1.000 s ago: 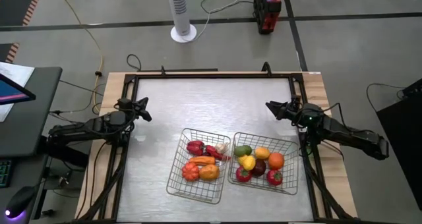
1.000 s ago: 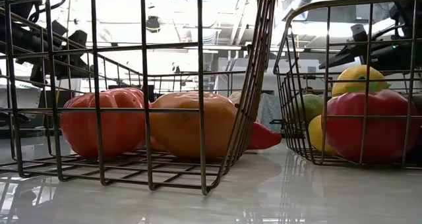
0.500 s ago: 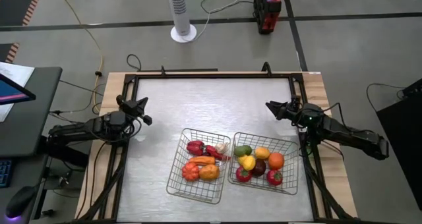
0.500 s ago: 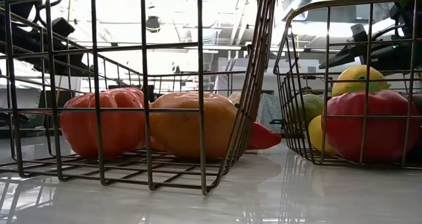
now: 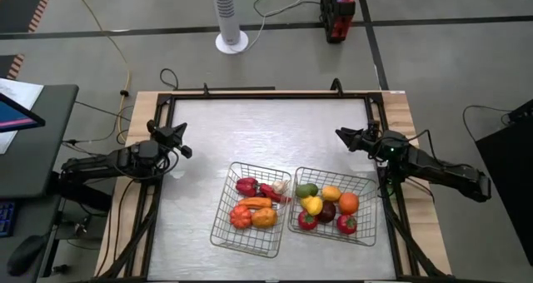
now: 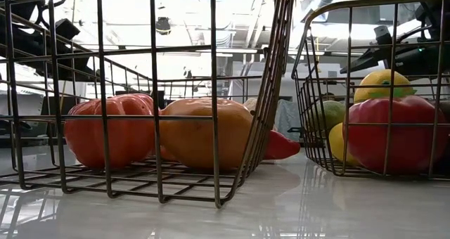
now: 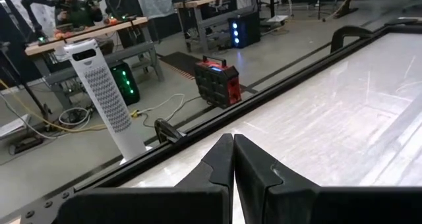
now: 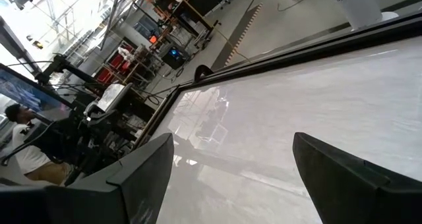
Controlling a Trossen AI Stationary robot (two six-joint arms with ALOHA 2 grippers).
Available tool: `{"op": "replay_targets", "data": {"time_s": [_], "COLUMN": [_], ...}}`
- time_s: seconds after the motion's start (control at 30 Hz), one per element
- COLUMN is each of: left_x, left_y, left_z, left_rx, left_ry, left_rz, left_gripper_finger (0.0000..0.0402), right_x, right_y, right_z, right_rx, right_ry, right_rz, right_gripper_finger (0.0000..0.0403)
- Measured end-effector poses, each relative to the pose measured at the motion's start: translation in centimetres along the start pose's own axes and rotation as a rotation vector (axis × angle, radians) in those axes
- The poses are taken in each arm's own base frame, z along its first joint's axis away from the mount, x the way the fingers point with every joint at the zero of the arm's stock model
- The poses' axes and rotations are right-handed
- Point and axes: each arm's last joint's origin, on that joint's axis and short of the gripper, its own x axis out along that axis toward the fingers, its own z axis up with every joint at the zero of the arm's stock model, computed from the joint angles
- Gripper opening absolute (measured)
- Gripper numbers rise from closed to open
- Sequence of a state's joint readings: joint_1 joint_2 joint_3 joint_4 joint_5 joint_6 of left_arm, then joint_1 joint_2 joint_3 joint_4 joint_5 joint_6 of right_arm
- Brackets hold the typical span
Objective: Sort produce into baskets
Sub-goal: Return to Home Position
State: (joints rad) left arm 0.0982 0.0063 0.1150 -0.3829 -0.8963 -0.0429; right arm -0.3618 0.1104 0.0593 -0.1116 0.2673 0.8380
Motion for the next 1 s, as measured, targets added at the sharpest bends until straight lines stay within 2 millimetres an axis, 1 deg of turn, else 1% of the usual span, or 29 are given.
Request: {"op": "replay_targets", "data": {"time_s": [0.37, 0.5, 0.6, 0.77, 0.87, 1.0], "left_x": [0.0, 0.0, 0.0, 0.0, 0.01, 0.01], "left_y": [0.0, 0.0, 0.0, -0.01, -0.01, -0.01], "left_z": [-0.02, -0.02, -0.02, -0.02, -0.03, -0.03], "left_rx": [-0.001, -0.001, 0.002, 0.0, -0.003, 0.001], "left_ry": [0.001, 0.001, 0.001, 0.001, 0.001, 0.001], "left_rz": [0.0, 0.0, 0.0, 0.0, 0.0, 0.0], "left_gripper_finger": [0.0, 0.0, 0.0, 0.0, 0.0, 0.0], "right_x": [0.0, 0.01, 0.03, 0.13, 0.14, 0.15], "right_y": [0.0, -0.03, -0.11, -0.29, -0.35, -0.39], "right_z": [0.0, 0.03, 0.09, 0.17, 0.23, 0.28], "right_rx": [-0.002, -0.123, -0.268, -0.687, -0.899, -1.028], "right_ry": [0.001, -0.003, -0.008, -0.005, -0.005, -0.004], "right_rz": [0.0, -0.002, -0.012, -0.037, -0.05, -0.058], "right_gripper_finger": [0.0338, 0.0338, 0.0338, 0.0338, 0.0338, 0.0338]}}
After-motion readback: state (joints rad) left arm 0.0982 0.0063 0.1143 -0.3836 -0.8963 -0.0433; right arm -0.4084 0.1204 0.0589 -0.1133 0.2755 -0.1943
